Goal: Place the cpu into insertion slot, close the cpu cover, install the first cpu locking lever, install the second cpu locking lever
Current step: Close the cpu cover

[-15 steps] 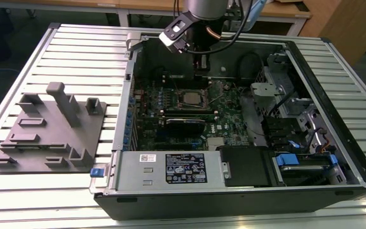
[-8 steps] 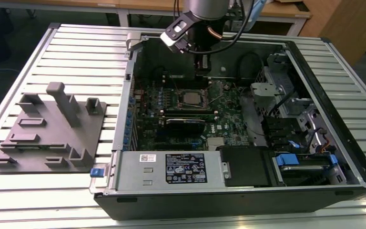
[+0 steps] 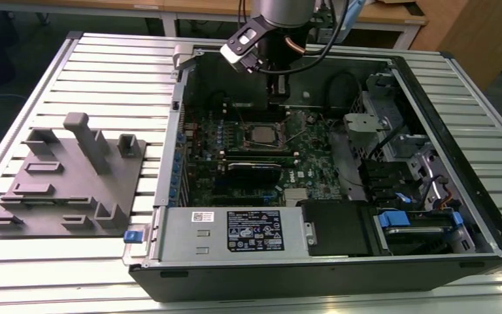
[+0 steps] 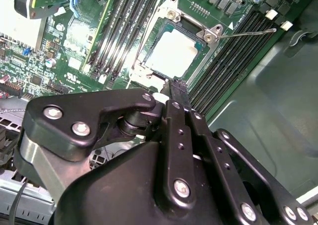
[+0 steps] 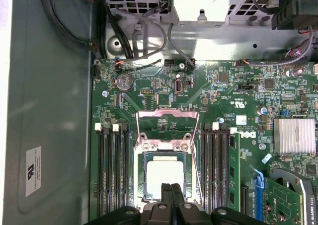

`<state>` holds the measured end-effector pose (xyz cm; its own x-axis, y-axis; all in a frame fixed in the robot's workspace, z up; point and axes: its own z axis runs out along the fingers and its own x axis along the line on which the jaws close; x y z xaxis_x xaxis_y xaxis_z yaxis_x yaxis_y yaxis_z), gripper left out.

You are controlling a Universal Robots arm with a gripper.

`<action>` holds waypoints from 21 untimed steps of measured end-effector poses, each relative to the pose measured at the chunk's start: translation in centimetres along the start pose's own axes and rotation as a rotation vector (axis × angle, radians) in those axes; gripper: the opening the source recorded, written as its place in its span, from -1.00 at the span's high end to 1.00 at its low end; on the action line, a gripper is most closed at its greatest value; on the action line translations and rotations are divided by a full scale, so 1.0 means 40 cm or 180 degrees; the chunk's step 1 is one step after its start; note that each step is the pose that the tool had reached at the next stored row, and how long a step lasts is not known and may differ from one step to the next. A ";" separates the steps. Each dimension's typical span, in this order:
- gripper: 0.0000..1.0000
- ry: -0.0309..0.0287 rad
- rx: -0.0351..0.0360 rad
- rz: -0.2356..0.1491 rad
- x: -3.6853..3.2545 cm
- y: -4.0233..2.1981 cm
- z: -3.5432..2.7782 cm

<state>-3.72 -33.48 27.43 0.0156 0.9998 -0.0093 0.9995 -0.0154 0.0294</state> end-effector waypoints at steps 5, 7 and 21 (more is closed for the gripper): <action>0.80 0.0000 0.0000 0.0000 0.000 0.005 0.000; 0.80 0.0000 0.0000 0.0000 0.000 0.006 0.000; 0.80 0.0000 0.0000 0.0000 0.000 0.021 0.002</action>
<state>-2.87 -33.48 27.38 0.0157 0.9998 -0.0095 0.9995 -0.0154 0.0293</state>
